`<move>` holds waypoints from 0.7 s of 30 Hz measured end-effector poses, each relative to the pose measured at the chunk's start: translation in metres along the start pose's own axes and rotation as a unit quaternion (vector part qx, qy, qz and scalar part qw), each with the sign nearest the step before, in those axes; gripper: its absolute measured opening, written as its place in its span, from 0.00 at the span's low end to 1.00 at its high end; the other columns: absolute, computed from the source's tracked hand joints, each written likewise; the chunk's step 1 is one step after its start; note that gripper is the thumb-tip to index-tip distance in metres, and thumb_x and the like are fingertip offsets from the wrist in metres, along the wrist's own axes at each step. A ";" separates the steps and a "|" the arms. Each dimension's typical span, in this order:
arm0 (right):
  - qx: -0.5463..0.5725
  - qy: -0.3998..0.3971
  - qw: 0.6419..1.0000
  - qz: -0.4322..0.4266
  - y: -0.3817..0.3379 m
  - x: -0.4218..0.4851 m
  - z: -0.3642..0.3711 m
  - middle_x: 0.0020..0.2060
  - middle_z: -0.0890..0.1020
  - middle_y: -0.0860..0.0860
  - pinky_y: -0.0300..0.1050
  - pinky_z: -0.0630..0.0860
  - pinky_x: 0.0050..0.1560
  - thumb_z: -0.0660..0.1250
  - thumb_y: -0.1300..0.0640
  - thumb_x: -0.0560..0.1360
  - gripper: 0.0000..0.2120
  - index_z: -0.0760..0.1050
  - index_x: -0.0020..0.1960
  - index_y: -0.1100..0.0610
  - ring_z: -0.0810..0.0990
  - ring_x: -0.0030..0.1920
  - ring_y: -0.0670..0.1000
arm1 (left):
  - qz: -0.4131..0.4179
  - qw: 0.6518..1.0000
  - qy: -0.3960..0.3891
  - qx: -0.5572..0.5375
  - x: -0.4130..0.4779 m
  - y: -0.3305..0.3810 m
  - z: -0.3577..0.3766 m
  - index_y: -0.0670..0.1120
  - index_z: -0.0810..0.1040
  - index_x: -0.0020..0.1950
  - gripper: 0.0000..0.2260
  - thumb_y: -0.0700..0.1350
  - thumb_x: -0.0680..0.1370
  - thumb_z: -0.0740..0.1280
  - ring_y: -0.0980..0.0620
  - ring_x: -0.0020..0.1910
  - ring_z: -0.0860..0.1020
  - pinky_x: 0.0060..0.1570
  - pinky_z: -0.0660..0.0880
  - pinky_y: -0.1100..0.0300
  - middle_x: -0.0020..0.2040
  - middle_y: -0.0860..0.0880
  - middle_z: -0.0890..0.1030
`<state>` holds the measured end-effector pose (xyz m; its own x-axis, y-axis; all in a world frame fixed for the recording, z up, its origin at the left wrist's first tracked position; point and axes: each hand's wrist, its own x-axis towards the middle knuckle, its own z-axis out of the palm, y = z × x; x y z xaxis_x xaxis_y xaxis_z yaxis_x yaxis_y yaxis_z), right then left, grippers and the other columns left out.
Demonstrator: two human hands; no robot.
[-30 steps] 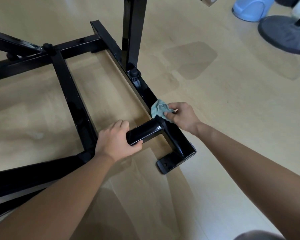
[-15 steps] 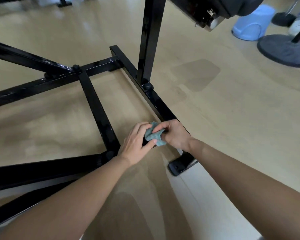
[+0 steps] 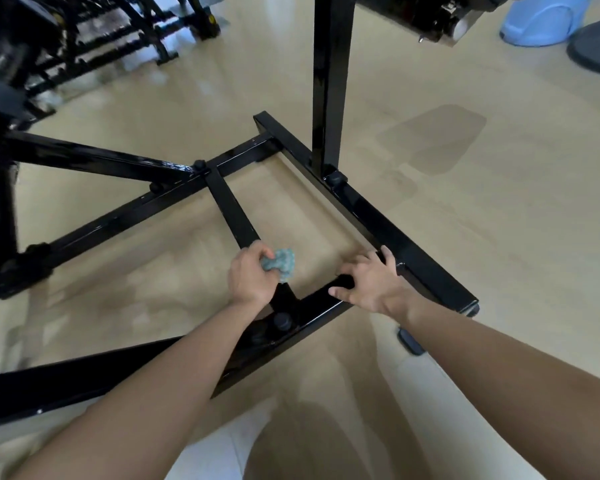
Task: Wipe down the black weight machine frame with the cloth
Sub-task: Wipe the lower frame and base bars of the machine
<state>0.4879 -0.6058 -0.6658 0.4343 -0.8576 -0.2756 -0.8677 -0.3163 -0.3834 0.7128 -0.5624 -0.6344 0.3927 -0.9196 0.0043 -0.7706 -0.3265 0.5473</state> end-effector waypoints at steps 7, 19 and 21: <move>0.075 0.058 0.995 0.019 -0.001 0.008 0.011 0.58 0.77 0.46 0.56 0.36 0.77 0.68 0.29 0.71 0.20 0.80 0.55 0.39 0.62 0.73 0.50 | 0.008 0.999 -0.053 0.008 0.002 -0.022 0.008 0.51 0.88 0.47 0.09 0.53 0.72 0.78 0.53 0.47 0.79 0.47 0.70 0.62 0.48 0.52 0.83; 0.131 0.108 0.980 0.102 -0.010 0.018 0.018 0.44 0.78 0.42 0.52 0.38 0.76 0.73 0.29 0.64 0.19 0.77 0.38 0.43 0.64 0.65 0.44 | 0.022 0.998 -0.001 0.061 0.085 -0.046 0.008 0.45 0.84 0.58 0.10 0.43 0.78 0.73 0.46 0.59 0.80 0.62 0.75 0.56 0.60 0.46 0.81; 0.124 0.121 0.980 0.101 -0.010 0.019 0.020 0.43 0.78 0.41 0.52 0.39 0.76 0.72 0.28 0.64 0.19 0.77 0.39 0.43 0.64 0.65 0.44 | -0.002 0.998 0.009 0.067 0.104 -0.045 0.005 0.45 0.83 0.61 0.11 0.43 0.79 0.72 0.45 0.60 0.80 0.62 0.75 0.55 0.62 0.46 0.82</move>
<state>0.5100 -0.6104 -0.6848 0.1639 -0.9729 -0.1632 -0.8313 -0.0471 -0.5538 0.7857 -0.6447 -0.6626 0.4044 -0.9144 0.0184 -0.8284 -0.3577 0.4310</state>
